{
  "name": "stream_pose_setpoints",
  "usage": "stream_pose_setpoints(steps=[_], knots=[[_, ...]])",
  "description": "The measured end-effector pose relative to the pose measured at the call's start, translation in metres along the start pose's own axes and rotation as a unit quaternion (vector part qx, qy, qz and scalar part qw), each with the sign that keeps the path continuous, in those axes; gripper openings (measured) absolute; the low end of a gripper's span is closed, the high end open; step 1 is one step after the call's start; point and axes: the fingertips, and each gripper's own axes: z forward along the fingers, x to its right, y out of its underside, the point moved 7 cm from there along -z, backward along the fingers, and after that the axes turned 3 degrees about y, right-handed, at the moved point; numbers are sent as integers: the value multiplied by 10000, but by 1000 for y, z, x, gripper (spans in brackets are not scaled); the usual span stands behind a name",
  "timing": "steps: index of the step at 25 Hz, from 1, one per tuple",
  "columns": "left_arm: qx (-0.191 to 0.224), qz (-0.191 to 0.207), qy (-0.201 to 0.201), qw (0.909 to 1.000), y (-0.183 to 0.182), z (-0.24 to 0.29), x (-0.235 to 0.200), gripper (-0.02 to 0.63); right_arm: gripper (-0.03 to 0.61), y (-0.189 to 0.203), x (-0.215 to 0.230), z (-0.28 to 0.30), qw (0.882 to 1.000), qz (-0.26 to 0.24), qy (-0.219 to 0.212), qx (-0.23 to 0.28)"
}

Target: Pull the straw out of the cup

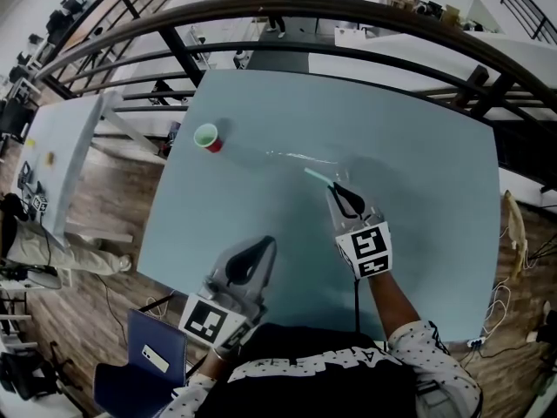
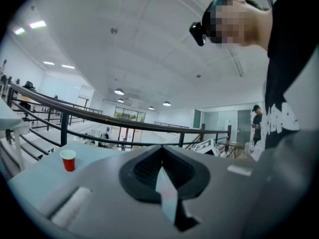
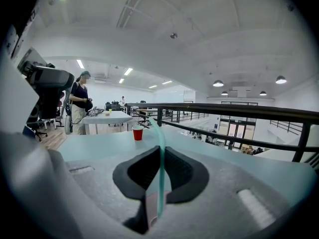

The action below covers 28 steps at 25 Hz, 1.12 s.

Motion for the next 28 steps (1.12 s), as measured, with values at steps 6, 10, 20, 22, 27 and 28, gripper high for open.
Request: stream_pose_setpoints(steps=[6,10,20,22,27,28], knots=[[51,-27,41,10000,-2,-4,6,-11,28,-9,0,-9,9999,-41,42,140],[271,99,9,9996,0,-8,5,-11,28,-10,2,-15,9997,-10,26,241],[331,140,-16,9994,-1,-14,19,-11,28,-23,4,-35,9986,-23,9,529],[354,188,-38,9992,0,-14,21,-11,26,-25,5,-39,9983,-7,-1,586],[390,231,-89,9989,-1,-18,27,-11,27,-33,5,-47,9973,86,-56,721],[388,249,-95,9989,-1,-19,28,-11,27,-35,5,-50,9970,122,-64,759]])
